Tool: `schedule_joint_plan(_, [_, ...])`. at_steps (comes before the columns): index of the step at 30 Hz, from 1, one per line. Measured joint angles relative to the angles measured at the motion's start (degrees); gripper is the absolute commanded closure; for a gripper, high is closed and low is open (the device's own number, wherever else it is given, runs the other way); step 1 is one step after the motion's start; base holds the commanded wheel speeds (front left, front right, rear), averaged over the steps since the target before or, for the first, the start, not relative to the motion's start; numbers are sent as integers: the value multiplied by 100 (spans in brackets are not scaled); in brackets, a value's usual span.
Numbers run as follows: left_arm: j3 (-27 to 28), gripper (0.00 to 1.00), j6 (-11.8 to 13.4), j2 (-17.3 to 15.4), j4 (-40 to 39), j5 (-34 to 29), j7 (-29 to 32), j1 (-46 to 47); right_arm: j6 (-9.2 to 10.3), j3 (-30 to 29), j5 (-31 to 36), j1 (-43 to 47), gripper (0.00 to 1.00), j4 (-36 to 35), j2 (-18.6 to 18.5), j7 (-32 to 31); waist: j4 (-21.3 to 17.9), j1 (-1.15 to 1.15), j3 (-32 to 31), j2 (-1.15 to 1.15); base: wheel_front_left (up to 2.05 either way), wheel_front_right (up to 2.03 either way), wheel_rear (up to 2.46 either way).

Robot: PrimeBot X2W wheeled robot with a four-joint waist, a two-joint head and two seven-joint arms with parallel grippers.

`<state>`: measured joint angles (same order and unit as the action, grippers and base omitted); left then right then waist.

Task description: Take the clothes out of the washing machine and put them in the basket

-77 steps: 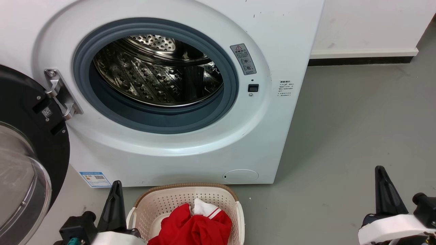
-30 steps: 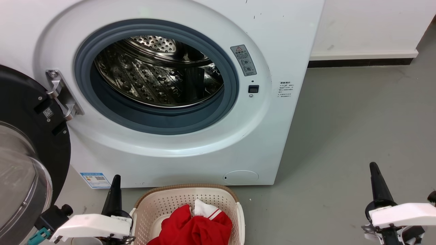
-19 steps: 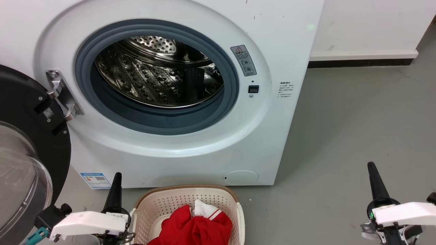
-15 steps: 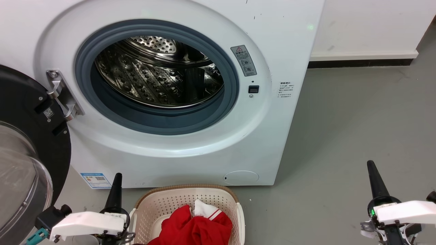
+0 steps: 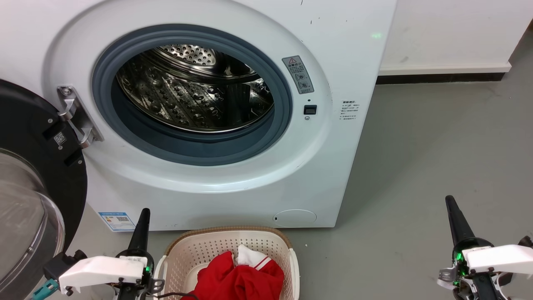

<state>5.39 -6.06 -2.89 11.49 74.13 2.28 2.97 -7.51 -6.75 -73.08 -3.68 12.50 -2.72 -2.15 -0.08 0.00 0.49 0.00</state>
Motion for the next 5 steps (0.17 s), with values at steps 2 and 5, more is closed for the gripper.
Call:
schedule_joint_plan(2, [8,100,-1,0,14,103,14,7,0,0,-111,-19,100,11,0,-25,0,0,-2,0,0,0,0])
schedule_joint_plan(5, [18,100,-10,0,37,259,60,68,0,3,-279,-66,100,23,-1,-69,1,0,-4,0,0,0,0])
